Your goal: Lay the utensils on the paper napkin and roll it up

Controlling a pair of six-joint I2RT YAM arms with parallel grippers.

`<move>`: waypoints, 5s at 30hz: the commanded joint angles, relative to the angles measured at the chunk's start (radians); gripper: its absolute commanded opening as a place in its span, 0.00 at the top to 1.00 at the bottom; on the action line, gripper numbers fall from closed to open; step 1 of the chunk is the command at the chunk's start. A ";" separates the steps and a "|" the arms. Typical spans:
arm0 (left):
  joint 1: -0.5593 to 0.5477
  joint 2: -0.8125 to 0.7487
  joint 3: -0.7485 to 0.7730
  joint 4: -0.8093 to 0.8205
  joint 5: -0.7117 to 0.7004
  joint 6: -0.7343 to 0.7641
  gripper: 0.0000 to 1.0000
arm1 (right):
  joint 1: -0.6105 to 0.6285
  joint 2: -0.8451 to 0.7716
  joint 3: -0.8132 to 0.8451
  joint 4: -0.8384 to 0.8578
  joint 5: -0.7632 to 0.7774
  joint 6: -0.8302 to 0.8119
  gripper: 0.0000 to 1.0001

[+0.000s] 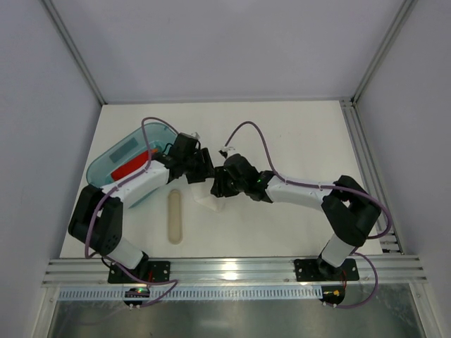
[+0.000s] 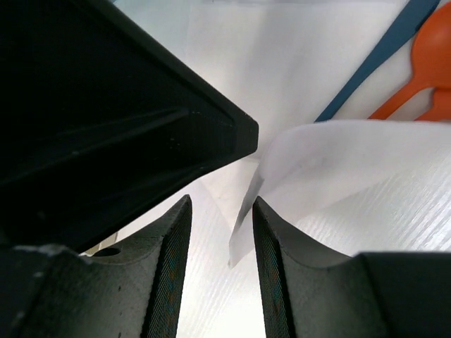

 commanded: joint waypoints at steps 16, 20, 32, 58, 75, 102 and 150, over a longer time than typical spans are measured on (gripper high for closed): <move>0.109 -0.037 0.013 -0.048 -0.004 -0.018 0.43 | 0.021 0.171 0.231 -0.184 -0.077 -0.279 0.58; 0.111 -0.025 0.013 -0.024 0.072 -0.008 0.44 | 0.047 0.211 0.284 -0.239 -0.037 -0.332 0.58; 0.105 0.018 -0.103 0.148 0.229 -0.008 0.49 | 0.067 0.194 0.234 -0.222 0.022 -0.378 0.59; 0.099 0.069 -0.068 0.079 0.105 0.018 0.56 | 0.040 0.012 0.045 -0.043 -0.066 -0.326 0.50; 0.105 0.003 -0.004 -0.002 0.036 0.012 0.49 | -0.040 0.015 0.016 0.137 -0.328 -0.278 0.59; 0.106 -0.025 -0.077 0.094 0.211 0.024 0.47 | -0.137 0.137 0.044 0.235 -0.568 -0.257 0.72; 0.034 0.188 -0.120 0.105 0.043 -0.033 0.84 | -0.244 0.075 0.025 -0.046 -0.097 -0.172 0.68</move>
